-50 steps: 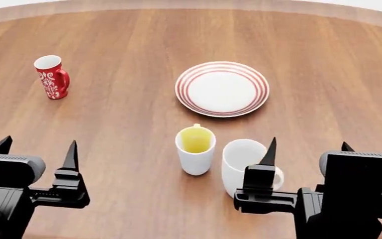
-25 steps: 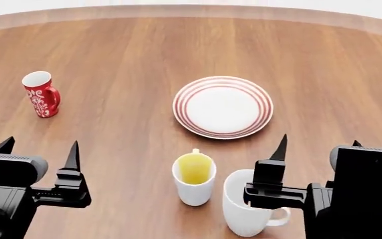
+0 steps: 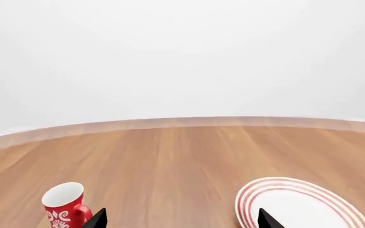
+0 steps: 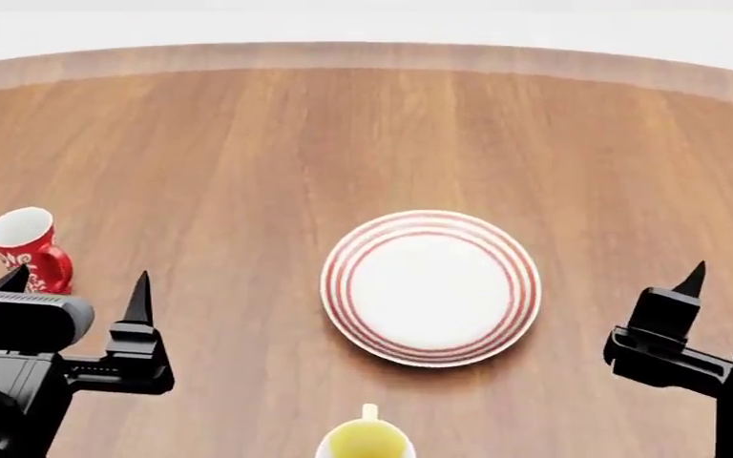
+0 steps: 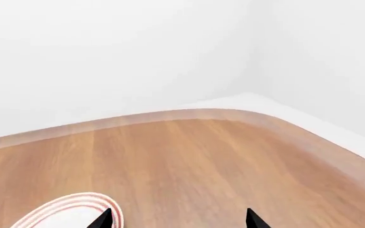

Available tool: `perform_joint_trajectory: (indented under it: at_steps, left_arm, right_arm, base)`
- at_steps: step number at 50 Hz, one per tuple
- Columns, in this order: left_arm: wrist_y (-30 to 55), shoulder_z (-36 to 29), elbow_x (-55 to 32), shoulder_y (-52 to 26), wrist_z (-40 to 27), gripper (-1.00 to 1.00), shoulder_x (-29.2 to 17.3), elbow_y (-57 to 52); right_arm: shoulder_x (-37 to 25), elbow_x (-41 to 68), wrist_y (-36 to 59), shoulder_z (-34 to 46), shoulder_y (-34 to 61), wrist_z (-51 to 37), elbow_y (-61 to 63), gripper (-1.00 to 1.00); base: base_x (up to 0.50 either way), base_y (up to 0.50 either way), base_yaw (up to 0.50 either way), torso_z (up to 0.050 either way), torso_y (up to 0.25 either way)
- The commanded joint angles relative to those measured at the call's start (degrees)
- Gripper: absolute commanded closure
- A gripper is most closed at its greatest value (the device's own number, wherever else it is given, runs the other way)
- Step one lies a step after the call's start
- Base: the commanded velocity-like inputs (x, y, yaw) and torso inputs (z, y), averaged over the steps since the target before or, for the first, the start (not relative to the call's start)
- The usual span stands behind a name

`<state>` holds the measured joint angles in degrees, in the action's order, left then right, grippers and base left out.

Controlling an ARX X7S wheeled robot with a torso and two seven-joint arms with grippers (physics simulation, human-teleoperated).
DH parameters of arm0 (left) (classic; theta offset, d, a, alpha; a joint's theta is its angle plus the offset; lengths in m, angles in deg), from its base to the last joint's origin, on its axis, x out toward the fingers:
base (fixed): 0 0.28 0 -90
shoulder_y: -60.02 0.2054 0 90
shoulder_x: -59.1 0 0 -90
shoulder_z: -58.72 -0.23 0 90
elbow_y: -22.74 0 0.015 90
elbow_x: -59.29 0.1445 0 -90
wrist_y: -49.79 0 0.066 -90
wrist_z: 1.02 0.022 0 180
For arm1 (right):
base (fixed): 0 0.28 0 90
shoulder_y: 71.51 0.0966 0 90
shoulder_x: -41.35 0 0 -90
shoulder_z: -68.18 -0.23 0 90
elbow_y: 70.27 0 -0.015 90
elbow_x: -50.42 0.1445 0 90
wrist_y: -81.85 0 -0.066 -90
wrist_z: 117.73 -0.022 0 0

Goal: Pick up the red mug and put it on the plate

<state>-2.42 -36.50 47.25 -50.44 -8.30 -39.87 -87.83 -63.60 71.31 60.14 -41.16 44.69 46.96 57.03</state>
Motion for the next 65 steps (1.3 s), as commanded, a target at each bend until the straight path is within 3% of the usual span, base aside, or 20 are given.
perform_joint_trajectory:
  at_steps: [1, 42, 52, 57, 58, 65]
  left_arm:
    - [-0.62, -0.2, -0.38, -0.2, -0.34, -1.0, -0.26, 0.96]
    - [-1.73, -1.33, -1.54, -0.45, -1.44, -1.0, -1.3, 2.42]
    - [-2.21, -1.28, -1.49, -0.73, -2.25, -1.0, -1.23, 4.08]
    - [1.4, 2.25, 2.04, -3.12, -12.49, -1.0, 2.22, 7.75]
    - [3.58, 4.44, 3.35, -4.77, -17.28, -1.0, 3.99, 10.06]
    - [3.5, 11.09, 6.45, -9.51, -32.16, -1.0, 7.91, 18.14]
  right_arm:
    - [-0.23, 0.1, -0.81, -1.17, -0.37, 0.02, -1.39, -1.0]
    - [-0.66, 0.43, -1.48, -0.43, -0.47, -1.02, -2.79, -1.0]
    - [-0.66, 0.34, -2.36, 0.22, -0.47, -1.09, -3.82, -1.0]
    - [-0.58, 0.32, -3.2, 0.79, -0.71, -0.87, -4.56, -1.0]
    - [-0.52, 0.23, -3.6, 0.96, -0.81, -0.82, -4.98, -1.0]
    - [-0.41, 0.27, -4.3, 1.21, -0.99, -0.77, -5.78, -1.0]
  base:
    - [0.5, 0.0, 0.0, 0.0, 0.0]
    - [0.5, 0.0, 0.0, 0.0, 0.001]
    - [0.0, 0.0, 0.0, 0.0, 0.0]
    - [0.0, 0.0, 0.0, 0.0, 0.0]
    - [0.0, 0.0, 0.0, 0.0, 0.0]
    - [0.0, 0.0, 0.0, 0.0, 0.0]
